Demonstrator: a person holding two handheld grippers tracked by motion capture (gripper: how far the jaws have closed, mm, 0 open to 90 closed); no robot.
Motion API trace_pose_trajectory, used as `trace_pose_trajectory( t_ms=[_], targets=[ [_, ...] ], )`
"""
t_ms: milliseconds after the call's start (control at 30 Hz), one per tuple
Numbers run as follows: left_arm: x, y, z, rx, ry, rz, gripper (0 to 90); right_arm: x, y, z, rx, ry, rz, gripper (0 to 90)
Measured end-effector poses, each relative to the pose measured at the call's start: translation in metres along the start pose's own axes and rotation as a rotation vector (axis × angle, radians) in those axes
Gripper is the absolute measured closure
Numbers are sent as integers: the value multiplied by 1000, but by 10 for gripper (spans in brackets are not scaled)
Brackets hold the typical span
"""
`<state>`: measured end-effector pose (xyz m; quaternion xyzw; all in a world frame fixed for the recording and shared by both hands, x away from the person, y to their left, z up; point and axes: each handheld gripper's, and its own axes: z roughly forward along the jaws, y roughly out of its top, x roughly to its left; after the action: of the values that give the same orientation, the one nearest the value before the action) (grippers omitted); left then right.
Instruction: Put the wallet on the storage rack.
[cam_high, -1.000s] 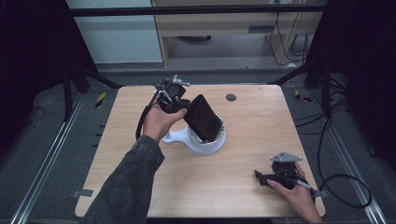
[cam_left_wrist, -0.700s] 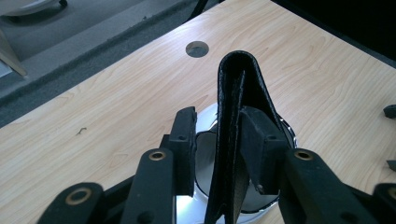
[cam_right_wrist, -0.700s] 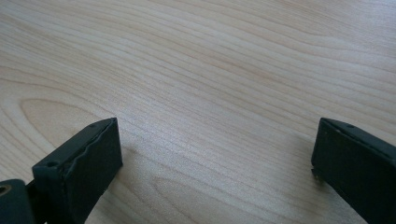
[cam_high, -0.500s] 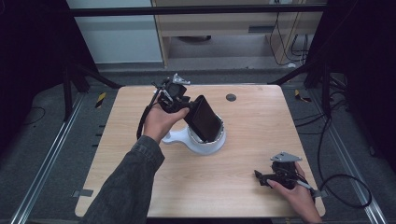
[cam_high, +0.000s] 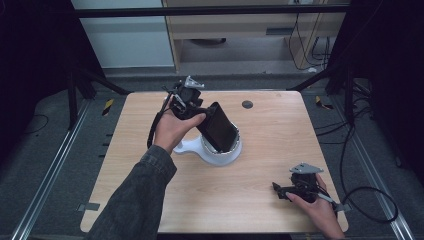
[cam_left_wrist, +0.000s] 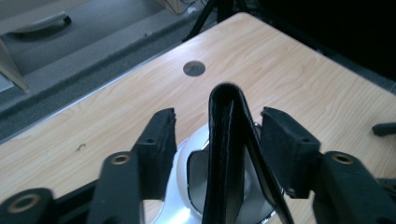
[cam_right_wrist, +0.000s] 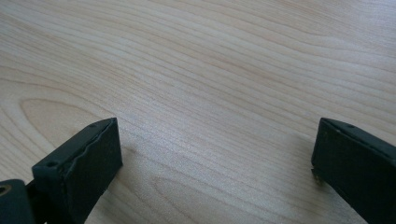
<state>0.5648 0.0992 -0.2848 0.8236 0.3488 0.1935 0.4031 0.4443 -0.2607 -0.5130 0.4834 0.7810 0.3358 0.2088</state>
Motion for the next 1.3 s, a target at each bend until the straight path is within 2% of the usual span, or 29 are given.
trace_pose_trajectory(
  t_ms=[67, 133, 167, 267, 367, 567, 633, 967, 1300],
  targets=[
    [-1, 1, -2, -12, -4, 3, 381, 0, 0, 0, 0, 1, 0, 18],
    [-3, 2, -3, -22, -15, 12, 303, 0, 0, 0, 0, 1, -1, 18],
    [-6, 3, -5, -35, -30, 27, 277, 0, 0, 0, 0, 1, -1, 17],
    [-9, 3, -7, -39, -31, 46, 208, 0, 0, 0, 0, 1, -1, 18],
    [-16, 3, -9, -43, -63, 63, 156, 0, 0, 0, 0, 0, -2, 17],
    [-29, -1, -12, -38, -79, 121, 88, 0, 0, 0, 0, 0, -2, 17],
    [-33, -3, -15, -44, -81, 137, 82, 0, 0, 0, 0, 1, -2, 17],
    [-52, -25, -29, -83, -122, 171, 62, 1, 0, 0, 1, 0, 0, 17],
    [-64, -56, -43, -116, -142, 173, 51, 1, 0, 0, 1, 2, 1, 15]
  ],
)
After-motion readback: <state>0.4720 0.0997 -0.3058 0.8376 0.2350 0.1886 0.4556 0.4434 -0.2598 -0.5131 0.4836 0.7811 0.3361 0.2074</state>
